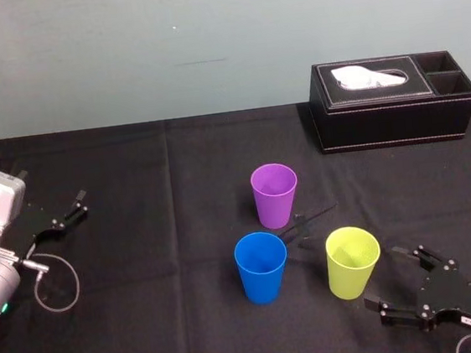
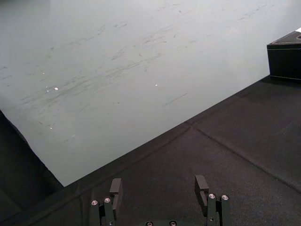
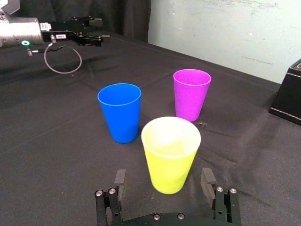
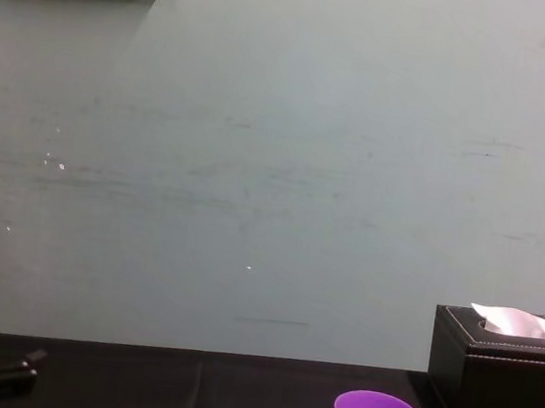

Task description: Stack the three plastic cups sequentially using one hand.

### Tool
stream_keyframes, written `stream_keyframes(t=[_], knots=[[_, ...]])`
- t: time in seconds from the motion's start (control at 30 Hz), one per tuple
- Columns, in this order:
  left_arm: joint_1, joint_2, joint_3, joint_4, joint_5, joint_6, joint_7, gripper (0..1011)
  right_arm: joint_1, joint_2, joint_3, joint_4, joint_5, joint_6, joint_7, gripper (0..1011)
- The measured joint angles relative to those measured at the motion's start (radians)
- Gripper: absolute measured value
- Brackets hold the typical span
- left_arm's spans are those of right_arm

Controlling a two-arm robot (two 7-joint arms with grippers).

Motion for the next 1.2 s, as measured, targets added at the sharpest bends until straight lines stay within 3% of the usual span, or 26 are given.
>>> stream_keyframes(t=[1.2], knots=[[0.0,0.0,0.0,0.0,0.0,0.0,0.0,1010,0.105,-0.052,-0.061,0.035,-0.043,0.028,-0.025,1003]])
